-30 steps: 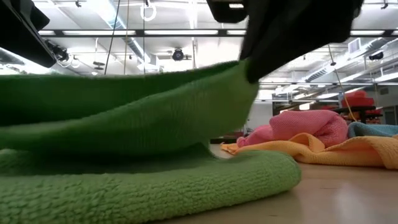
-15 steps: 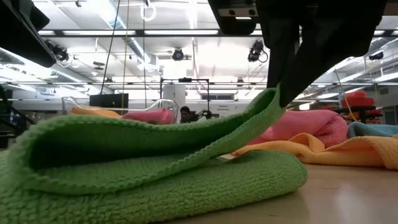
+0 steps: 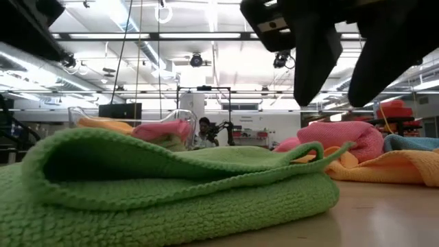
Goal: Fold microfiber towels
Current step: Fold the green microfiber towel
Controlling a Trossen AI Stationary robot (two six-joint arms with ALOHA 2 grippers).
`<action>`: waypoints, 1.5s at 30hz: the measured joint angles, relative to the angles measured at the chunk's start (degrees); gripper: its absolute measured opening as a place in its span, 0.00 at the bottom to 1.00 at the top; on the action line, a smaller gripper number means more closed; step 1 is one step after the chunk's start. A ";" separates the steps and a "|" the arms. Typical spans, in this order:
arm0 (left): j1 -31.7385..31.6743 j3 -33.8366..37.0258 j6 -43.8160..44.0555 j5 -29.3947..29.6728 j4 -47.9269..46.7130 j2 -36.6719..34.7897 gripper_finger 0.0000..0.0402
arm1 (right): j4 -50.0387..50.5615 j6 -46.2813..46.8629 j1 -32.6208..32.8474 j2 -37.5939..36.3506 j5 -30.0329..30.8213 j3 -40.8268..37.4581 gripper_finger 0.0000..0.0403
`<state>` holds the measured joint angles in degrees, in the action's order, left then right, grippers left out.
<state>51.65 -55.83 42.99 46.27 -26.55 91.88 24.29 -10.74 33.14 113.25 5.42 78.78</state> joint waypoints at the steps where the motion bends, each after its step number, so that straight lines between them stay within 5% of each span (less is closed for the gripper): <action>1: -0.09 0.00 -3.73 -0.01 1.80 0.00 0.08 | 0.16 1.74 -0.01 -0.29 0.06 0.00 0.34; 7: -0.52 0.00 -22.95 -1.61 11.79 0.02 0.20 | 4.45 10.06 -0.04 -0.90 3.09 -0.02 0.38; 16: -3.98 0.00 -26.15 -8.88 18.35 3.30 0.39 | 4.21 20.33 0.04 -0.88 6.46 -0.63 0.38; 26: -3.81 0.00 -35.00 -12.48 27.55 10.20 0.41 | 3.95 21.93 1.65 -0.88 13.44 -1.94 0.38; 32: -3.86 0.00 -36.48 -17.34 28.41 11.92 0.44 | -4.67 19.97 1.93 -0.88 13.63 -7.37 0.38; 45: -4.24 -0.02 -53.10 -12.64 40.33 18.38 0.46 | -11.78 20.17 2.16 -0.85 17.74 -8.83 0.38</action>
<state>47.41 -55.86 -10.11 33.63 13.78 110.26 12.51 9.43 35.30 112.40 23.16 69.95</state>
